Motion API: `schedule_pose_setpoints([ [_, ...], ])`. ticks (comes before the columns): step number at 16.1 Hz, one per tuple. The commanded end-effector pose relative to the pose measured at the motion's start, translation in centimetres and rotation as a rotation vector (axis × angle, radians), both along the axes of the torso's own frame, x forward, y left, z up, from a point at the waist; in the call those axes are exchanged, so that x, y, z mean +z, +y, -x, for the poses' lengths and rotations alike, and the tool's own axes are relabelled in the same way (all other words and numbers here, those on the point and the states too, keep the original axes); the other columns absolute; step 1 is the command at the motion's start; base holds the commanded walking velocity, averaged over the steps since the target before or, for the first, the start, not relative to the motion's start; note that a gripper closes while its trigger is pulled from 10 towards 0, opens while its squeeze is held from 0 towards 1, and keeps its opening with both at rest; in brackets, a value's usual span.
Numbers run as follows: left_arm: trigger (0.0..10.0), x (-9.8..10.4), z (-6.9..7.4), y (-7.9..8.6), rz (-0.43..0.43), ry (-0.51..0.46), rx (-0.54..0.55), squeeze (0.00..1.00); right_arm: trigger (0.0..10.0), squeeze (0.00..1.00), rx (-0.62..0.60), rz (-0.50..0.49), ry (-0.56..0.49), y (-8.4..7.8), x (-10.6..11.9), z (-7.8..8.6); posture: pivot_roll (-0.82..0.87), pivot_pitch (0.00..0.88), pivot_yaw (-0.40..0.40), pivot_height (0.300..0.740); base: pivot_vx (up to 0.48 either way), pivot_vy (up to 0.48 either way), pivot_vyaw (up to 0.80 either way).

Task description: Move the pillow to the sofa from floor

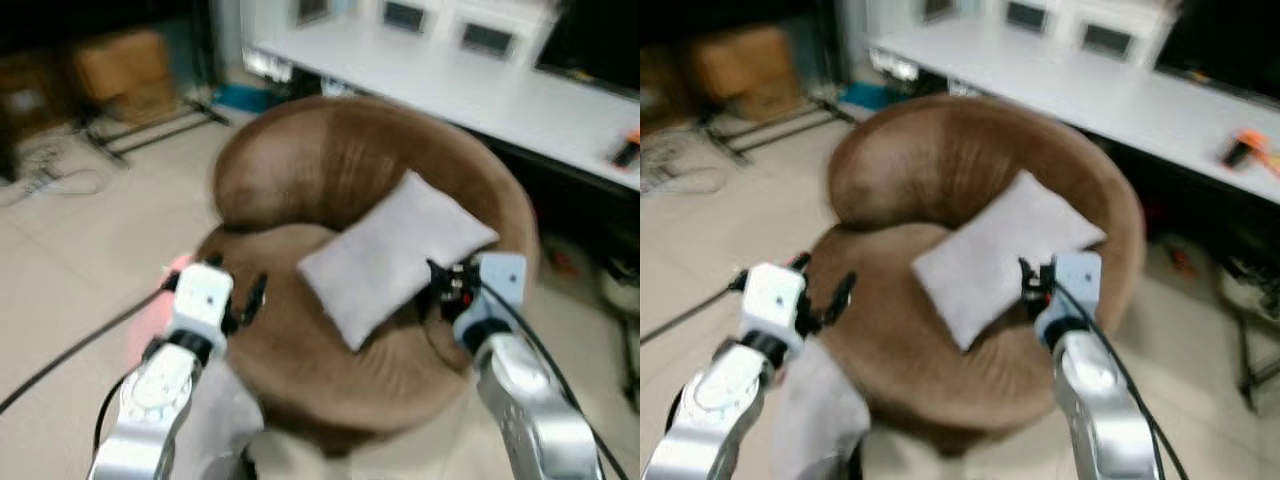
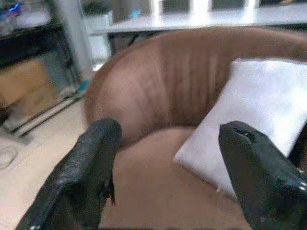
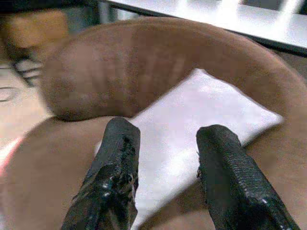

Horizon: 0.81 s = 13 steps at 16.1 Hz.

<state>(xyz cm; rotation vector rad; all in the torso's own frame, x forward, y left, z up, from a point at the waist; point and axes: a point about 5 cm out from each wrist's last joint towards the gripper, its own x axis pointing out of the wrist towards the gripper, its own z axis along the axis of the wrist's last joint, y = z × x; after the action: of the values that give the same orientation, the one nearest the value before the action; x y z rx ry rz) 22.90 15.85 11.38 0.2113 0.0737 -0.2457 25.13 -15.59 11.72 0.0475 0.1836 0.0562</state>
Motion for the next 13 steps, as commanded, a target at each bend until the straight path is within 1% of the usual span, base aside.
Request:
schedule_pose_setpoints([
  [1,10.0,-0.13,0.05,-0.18,-0.006,0.009,-0.011,0.0,10.0,0.0,-0.008,0.004,0.003,-0.17,0.05,0.15,0.01,0.0,-0.057,0.74,-0.259,0.0,0.0],
  [7,10.0,-0.15,-0.16,-0.03,-0.006,0.005,-0.001,0.0,10.0,0.0,-0.009,0.009,0.008,-0.13,0.05,-0.08,0.02,0.0,-0.062,0.74,-0.256,0.0,0.0],
  [8,10.0,-0.21,-0.16,0.13,-0.017,0.007,0.009,0.0,10.0,0.0,-0.008,0.01,0.013,-0.15,-0.02,-0.01,0.02,0.0,-0.061,0.74,0.0,0.0,0.0],
  [13,10.0,-0.32,-0.09,0.23,-0.006,0.018,0.018,0.0,10.0,0.0,-0.009,0.009,0.025,-0.42,-0.27,0.06,0.02,0.0,-0.065,0.74,0.0,0.0,0.0],
])
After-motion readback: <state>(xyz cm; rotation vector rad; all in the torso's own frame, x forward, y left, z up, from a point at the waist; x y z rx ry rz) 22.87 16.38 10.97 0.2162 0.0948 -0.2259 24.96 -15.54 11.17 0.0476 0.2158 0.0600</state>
